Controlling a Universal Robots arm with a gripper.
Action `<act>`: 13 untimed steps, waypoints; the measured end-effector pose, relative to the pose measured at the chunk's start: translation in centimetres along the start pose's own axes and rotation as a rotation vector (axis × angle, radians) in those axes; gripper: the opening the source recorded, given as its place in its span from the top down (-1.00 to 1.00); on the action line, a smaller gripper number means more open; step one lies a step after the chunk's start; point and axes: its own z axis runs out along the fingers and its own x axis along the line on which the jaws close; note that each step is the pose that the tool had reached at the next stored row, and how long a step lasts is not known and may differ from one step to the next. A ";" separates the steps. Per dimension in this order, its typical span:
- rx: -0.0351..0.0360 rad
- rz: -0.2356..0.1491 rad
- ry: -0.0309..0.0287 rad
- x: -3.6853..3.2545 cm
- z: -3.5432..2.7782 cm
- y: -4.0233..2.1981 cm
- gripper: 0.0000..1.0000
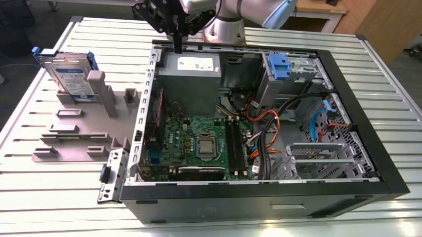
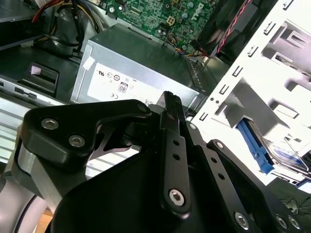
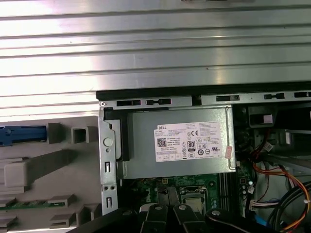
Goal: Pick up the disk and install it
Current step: 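Reach for the disk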
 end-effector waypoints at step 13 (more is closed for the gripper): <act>0.0000 0.000 0.0000 0.49 0.00 -0.04 0.79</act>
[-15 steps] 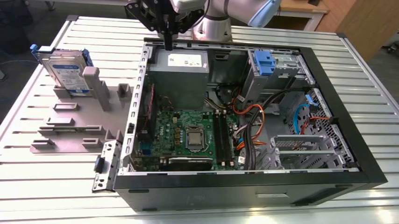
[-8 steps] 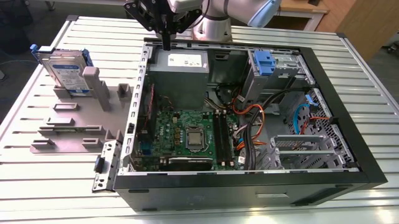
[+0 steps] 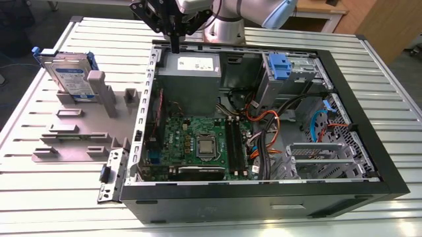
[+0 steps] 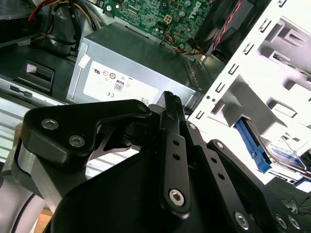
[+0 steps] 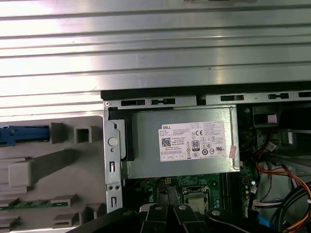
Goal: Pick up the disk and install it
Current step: 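Reach for the disk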
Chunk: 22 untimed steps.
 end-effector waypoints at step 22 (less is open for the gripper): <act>0.0000 0.000 0.0000 2.87 -0.08 -0.21 0.79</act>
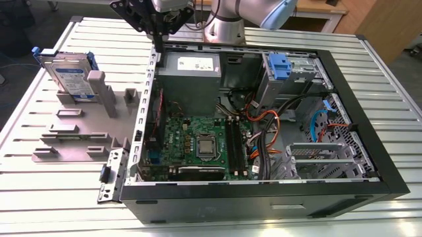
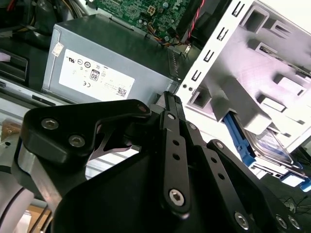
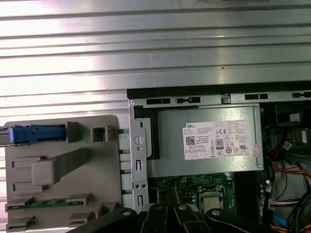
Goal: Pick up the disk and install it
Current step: 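Reach for the disk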
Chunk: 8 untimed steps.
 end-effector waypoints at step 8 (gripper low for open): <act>0.0000 0.000 0.0000 0.29 -0.01 -0.02 0.79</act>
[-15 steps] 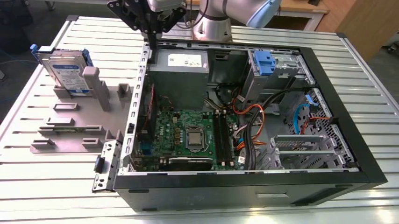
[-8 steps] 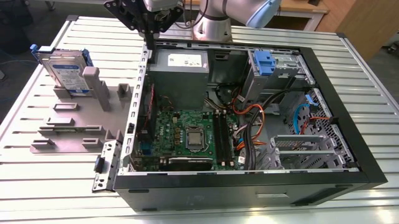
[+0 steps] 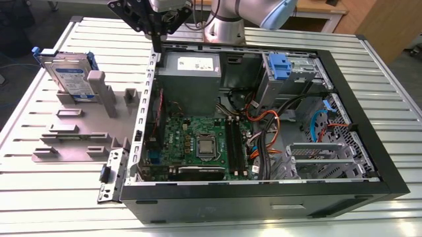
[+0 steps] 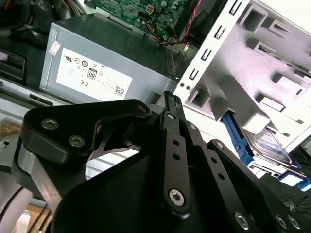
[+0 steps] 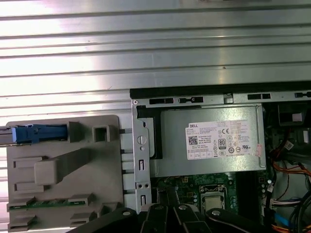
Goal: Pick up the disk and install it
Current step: 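Reach for the disk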
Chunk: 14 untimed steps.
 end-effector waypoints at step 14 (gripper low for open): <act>0.0000 0.000 0.0000 0.52 -0.01 -0.04 0.79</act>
